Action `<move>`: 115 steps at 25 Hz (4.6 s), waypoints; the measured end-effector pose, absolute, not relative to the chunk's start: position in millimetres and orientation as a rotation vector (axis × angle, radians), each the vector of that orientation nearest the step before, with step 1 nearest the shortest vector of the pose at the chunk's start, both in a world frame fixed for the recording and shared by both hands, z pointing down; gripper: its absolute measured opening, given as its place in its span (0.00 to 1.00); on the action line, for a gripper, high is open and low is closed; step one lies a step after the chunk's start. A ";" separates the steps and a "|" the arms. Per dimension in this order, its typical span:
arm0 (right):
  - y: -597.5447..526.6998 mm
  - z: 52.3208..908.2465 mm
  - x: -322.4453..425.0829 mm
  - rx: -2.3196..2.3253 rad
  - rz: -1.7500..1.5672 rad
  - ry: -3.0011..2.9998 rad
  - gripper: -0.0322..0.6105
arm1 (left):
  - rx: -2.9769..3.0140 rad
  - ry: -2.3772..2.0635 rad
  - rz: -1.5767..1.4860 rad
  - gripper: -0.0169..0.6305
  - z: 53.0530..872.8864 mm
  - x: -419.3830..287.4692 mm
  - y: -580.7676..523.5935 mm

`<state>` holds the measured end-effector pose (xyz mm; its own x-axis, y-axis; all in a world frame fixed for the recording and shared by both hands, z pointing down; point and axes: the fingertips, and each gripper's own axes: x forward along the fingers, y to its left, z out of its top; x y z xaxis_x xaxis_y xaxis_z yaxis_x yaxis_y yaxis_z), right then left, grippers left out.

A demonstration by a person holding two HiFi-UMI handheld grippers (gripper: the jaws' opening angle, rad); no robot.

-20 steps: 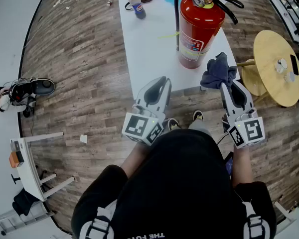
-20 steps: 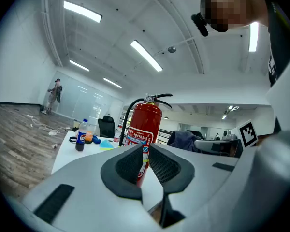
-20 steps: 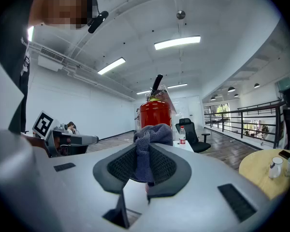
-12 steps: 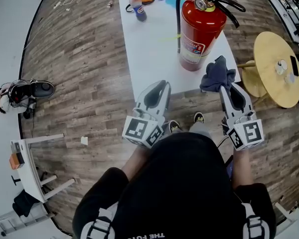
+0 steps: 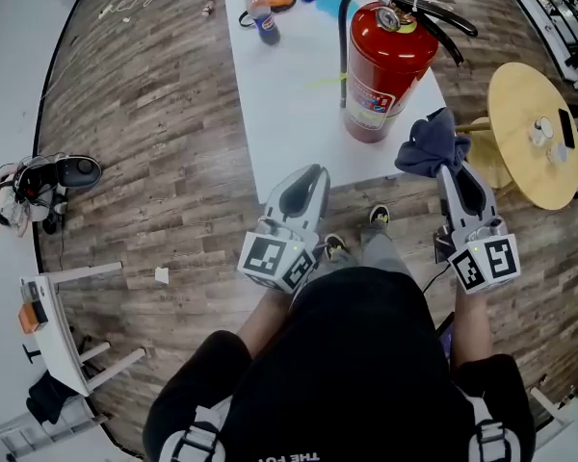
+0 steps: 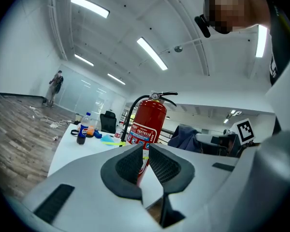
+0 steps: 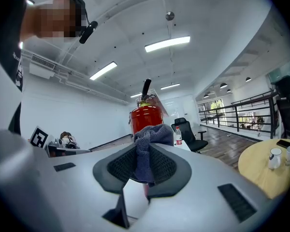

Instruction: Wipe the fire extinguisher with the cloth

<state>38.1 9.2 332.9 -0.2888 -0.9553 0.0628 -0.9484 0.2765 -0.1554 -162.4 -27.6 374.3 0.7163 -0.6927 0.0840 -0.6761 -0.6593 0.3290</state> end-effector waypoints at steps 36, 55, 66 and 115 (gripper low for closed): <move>-128.6 254.0 72.5 -1.018 0.039 2.739 0.16 | 2.487 -1.323 0.092 0.12 370.0 -74.7 -168.3; -156.8 224.6 73.3 -1.052 -0.063 2.660 0.16 | 2.574 -1.162 0.072 0.12 371.5 -87.3 -175.4; -104.3 274.7 47.0 -1.204 -0.122 2.765 0.16 | 2.589 -1.071 0.033 0.12 377.2 -96.5 -173.4; -127.7 177.1 11.9 -1.752 0.064 2.874 0.17 | 2.600 -0.977 0.021 0.12 387.9 -98.2 -157.7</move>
<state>11.9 -127.7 177.1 -0.4400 -0.8816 0.1710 -0.8731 0.4645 0.1482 -98.2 -157.7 387.9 0.7607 -0.6341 0.1386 -0.6394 -0.6954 0.3281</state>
